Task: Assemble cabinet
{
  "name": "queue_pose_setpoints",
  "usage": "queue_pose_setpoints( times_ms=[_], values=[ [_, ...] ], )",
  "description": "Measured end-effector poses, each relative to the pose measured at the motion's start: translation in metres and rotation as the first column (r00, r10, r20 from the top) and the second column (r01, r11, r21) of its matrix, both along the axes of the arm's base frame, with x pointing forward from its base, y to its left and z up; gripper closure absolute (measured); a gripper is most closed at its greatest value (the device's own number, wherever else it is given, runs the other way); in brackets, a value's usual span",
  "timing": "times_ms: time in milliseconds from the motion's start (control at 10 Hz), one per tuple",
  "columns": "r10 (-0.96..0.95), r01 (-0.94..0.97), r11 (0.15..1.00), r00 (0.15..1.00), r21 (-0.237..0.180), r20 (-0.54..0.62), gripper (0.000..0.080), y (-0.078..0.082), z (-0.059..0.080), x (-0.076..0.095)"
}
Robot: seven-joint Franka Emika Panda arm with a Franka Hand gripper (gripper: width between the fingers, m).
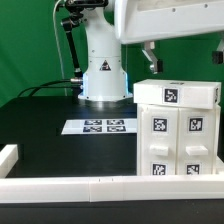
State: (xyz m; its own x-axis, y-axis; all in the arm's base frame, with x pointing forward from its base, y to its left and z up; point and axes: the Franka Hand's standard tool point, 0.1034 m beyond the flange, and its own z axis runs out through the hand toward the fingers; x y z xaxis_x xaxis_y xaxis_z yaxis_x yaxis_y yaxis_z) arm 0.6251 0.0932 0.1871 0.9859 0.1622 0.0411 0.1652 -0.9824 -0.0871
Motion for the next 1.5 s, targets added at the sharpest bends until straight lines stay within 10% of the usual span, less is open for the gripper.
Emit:
queue_pose_setpoints(
  times_ms=[1000, 1500],
  values=[
    [0.603, -0.601, 0.798, 0.798, -0.048, 0.021, 0.0003, -0.004, -0.009, -0.002],
    [0.61, -0.61, 0.792, 0.792, -0.04, 0.002, 0.0003, -0.006, -0.024, -0.007]
  ],
)
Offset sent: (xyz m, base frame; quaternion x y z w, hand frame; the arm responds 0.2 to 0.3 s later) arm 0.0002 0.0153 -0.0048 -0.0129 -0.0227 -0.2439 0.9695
